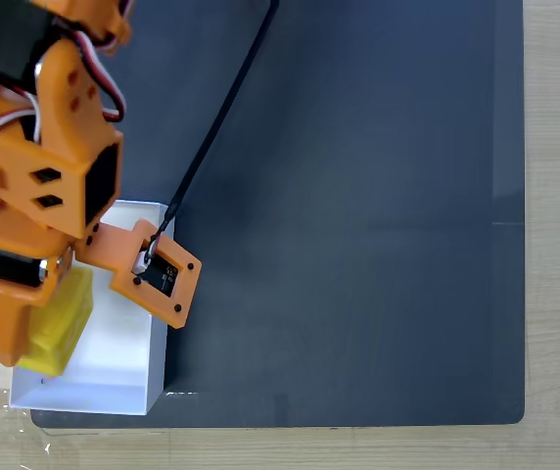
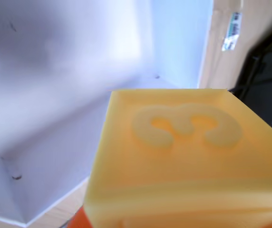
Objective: Grasp a yellow block and put it in the box
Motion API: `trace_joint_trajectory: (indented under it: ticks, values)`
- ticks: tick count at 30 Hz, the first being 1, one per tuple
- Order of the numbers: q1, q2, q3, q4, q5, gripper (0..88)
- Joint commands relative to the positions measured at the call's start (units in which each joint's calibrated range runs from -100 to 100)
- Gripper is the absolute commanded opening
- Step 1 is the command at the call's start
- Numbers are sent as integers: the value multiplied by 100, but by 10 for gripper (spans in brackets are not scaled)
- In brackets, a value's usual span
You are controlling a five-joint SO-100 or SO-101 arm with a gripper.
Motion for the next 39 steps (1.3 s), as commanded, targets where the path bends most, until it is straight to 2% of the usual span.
trace_joint_trajectory:
  ticks: [1,12,15,20,22,29,33,36,39]
  values:
    - [-99,150,-386,-101,-26,218]
    - [-343,591,-386,-14,-15,235]
    - [-326,574,-386,12,-10,310]
    - [-326,532,-386,667,-10,459]
    - [-318,506,-395,850,-10,481]
    - [-461,-324,-766,1182,-68,474]
    - [-722,-1248,-910,1182,-194,407]
    - [-941,-2163,-829,1461,-524,294]
    - [-1202,-3121,-811,2525,-881,157]
